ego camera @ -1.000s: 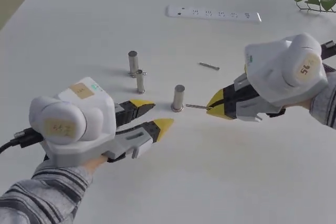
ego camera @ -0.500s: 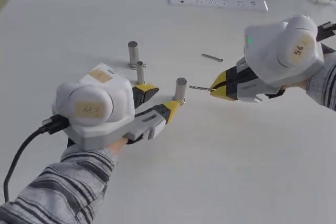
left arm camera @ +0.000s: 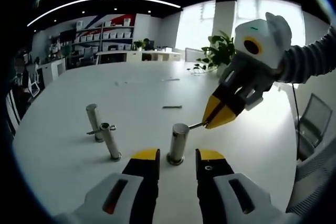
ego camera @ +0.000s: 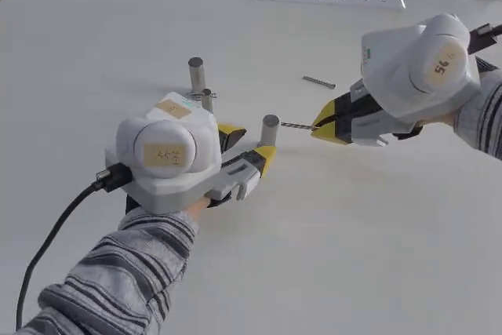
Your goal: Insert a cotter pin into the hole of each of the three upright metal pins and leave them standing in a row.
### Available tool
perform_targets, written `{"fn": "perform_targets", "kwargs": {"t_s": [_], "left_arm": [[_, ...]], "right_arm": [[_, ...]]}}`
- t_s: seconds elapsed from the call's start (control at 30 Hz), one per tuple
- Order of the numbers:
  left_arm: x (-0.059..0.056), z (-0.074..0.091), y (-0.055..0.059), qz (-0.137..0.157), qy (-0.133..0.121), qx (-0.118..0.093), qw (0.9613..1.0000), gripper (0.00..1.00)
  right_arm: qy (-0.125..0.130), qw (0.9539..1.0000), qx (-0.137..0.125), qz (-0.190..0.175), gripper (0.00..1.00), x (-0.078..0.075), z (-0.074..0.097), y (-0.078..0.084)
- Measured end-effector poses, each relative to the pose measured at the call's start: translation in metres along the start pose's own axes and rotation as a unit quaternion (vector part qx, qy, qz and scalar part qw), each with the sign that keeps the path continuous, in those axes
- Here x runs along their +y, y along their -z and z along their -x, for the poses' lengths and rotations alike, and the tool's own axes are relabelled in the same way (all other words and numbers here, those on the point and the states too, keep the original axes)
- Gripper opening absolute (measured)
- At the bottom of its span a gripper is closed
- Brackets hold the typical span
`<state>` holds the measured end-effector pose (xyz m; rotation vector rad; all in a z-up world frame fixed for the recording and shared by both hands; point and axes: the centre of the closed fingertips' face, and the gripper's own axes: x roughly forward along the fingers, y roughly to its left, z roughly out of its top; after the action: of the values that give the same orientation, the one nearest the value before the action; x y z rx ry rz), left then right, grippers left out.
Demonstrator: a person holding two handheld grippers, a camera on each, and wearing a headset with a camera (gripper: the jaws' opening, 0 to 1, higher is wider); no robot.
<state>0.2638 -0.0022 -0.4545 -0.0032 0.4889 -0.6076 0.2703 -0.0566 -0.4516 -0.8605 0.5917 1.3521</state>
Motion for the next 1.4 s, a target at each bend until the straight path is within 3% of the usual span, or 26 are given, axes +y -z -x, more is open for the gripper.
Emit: {"fn": "perform_targets", "kwargs": {"t_s": [0.4,1.03,1.4], "left_arm": [[-0.001,-0.019,0.006,-0.003,-0.002,0.019,0.9998,0.2],[0.001,-0.026,0.004,0.0,-0.011,0.02,0.9997,0.11],[-0.003,-0.025,0.004,-0.036,0.014,0.021,0.999,0.1]], "right_arm": [[-0.011,0.9998,-0.005,0.013,0.0,-0.001,-0.004,-0.001],[-0.01,0.9997,-0.01,0.022,0.0,-0.002,-0.003,-0.005],[-0.012,0.9994,-0.018,0.027,0.0,0.0,-0.003,-0.009]]}}
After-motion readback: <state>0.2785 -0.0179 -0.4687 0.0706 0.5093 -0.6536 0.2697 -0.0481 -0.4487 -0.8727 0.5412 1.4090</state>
